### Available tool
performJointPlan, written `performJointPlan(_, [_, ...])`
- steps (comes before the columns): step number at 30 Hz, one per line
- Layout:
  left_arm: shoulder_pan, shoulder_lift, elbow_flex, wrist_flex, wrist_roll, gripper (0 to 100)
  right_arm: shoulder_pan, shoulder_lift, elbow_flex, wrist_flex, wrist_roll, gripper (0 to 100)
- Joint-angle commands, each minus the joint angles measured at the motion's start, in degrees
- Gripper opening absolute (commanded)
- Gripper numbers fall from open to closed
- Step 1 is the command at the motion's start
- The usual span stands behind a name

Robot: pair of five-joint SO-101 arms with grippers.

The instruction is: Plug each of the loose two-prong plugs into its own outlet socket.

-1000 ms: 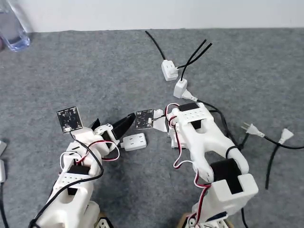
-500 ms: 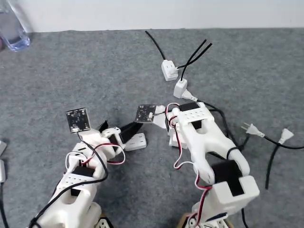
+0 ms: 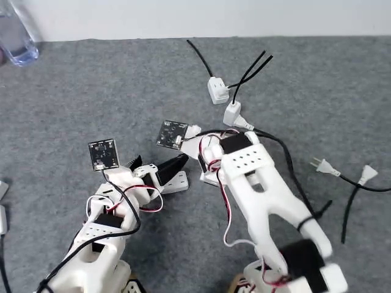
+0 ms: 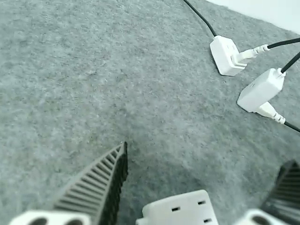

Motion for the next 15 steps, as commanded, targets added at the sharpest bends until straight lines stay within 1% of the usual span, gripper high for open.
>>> performJointPlan(1, [0.3,-0.4,-0.3,-1.3,-0.2,46,-0.7,-4.7,-5.5,3.1,-2.2,0.8])
performJointPlan(5, [0.3,-0.4,-0.3,-1.3,-0.2,46,-0.7,-3.6,-8.8,6.2,-3.1,0.8])
performJointPlan(15, [0.2,-0.4,-0.3,-1.5,-0.2,46,-0.6,0.9,-10.0,4.9,-3.6,0.8])
